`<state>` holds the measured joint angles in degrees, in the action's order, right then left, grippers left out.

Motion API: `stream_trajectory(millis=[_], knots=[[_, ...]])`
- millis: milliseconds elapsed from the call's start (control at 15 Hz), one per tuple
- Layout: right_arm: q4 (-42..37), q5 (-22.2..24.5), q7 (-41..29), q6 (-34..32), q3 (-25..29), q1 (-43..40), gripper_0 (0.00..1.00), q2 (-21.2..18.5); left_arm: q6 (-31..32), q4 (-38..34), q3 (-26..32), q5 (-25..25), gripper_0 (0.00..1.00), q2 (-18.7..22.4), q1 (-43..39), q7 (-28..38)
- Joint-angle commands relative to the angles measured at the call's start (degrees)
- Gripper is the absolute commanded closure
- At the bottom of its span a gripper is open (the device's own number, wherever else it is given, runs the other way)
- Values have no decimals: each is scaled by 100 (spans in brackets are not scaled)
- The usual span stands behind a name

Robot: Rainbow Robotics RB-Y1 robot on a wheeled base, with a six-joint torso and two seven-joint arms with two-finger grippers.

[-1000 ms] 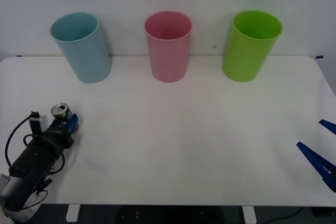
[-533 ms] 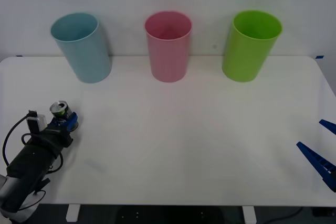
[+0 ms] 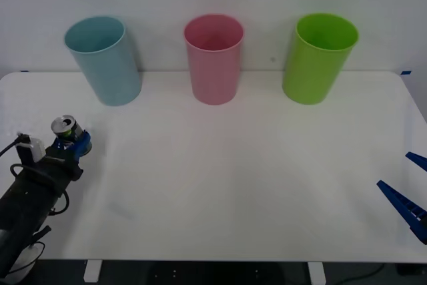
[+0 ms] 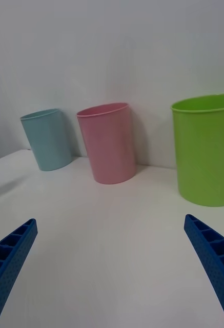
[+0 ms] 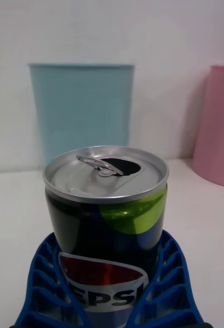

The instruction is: Grasp the object on the table and drop it into the matching bin: aluminum can to the light blue bin, PET bottle to the pink bin.

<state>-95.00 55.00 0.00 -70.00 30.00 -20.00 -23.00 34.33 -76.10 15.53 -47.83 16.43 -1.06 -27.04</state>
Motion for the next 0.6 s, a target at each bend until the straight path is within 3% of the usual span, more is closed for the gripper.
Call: stream_trajectory(millis=[67, 600], knots=[[0, 0, 0, 0, 0, 0, 0, 0, -41, -573, 55, -191, 100, 0, -149, 410], [0, 0, 0, 0, 0, 0, 0, 0, -85, -2146, 328, -1158, 100, 0, -263, 2608]])
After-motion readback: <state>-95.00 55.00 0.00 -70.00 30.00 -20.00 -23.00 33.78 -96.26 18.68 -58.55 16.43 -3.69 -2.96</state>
